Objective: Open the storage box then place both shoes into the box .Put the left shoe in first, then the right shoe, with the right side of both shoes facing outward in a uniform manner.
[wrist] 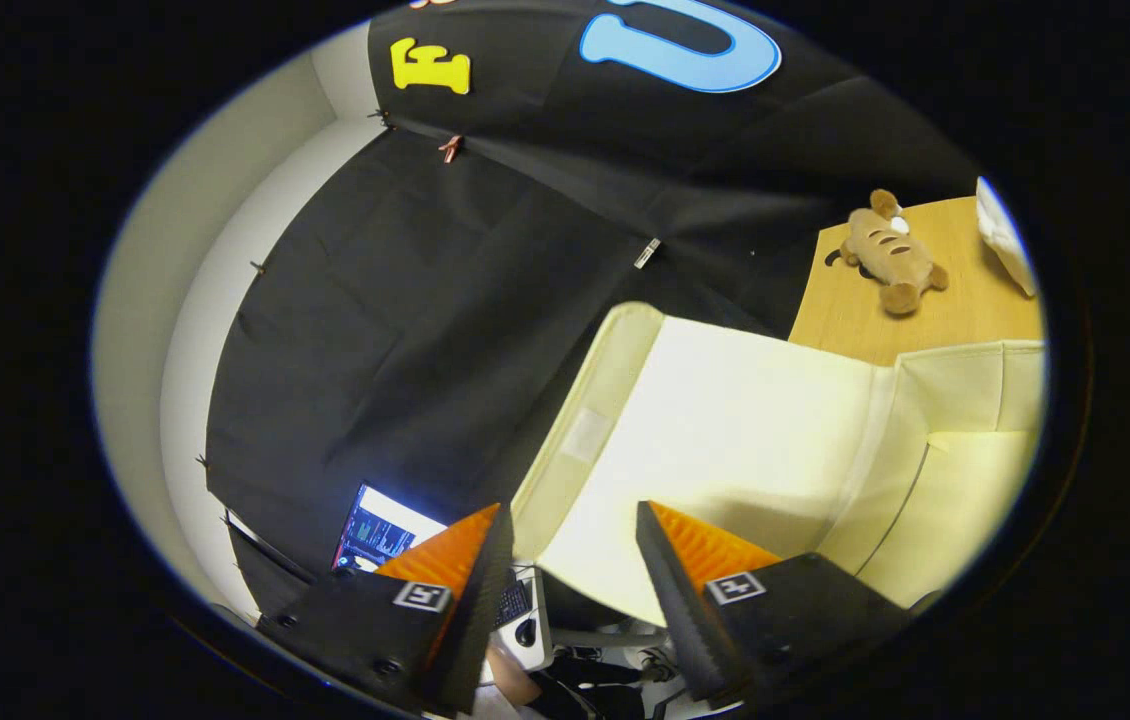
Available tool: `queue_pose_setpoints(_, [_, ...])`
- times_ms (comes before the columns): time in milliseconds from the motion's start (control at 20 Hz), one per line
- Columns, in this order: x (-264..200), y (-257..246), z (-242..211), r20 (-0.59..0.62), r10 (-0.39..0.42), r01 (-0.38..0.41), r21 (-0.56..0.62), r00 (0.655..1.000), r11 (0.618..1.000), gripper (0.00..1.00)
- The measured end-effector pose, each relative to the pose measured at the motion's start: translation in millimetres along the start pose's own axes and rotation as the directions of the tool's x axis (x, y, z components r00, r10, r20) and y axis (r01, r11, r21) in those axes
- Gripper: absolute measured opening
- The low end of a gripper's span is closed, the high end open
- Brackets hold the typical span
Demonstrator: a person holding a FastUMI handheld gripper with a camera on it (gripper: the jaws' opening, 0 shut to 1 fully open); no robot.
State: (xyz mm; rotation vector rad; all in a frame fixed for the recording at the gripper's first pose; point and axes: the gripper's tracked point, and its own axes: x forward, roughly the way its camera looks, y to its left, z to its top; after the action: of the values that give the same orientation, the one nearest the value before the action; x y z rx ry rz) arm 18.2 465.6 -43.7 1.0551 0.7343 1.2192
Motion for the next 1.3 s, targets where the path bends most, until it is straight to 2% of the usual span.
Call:
queue_pose_setpoints(50, [-4.5,1.2,0.2,0.005,-0.007,0.007,-0.015,1.000,1.000,0.91])
queue_pose_setpoints(100, [-7.9,1.0,1.5,0.013,-0.014,0.015,-0.031,1.000,0.999,0.95])
queue_pose_setpoints(250, [-26.2,1.5,13.8,0.066,-0.043,0.048,-0.081,0.997,0.996,0.96])
queue_pose_setpoints(400, [-55.6,-1.3,26.8,0.136,-0.098,0.120,-0.162,0.986,0.979,0.96])
queue_pose_setpoints(550, [-97.3,-11.3,38.6,0.207,-0.174,0.226,-0.263,0.963,0.938,0.96])
queue_pose_setpoints(650, [-130.5,-19.2,51.1,0.259,-0.242,0.319,-0.318,0.935,0.893,0.96])
queue_pose_setpoints(850, [-213.5,-45.2,66.6,0.369,-0.384,0.513,-0.374,0.847,0.773,0.96])
queue_pose_setpoints(1050, [-301.9,-87.3,61.0,0.438,-0.560,0.708,-0.368,0.703,0.602,0.96])
queue_pose_setpoints(1200, [-357.2,-126.0,31.6,0.420,-0.680,0.799,-0.343,0.601,0.495,0.96])
queue_pose_setpoints(1300, [-379.9,-152.1,4.6,0.375,-0.743,0.828,-0.335,0.555,0.450,0.96])
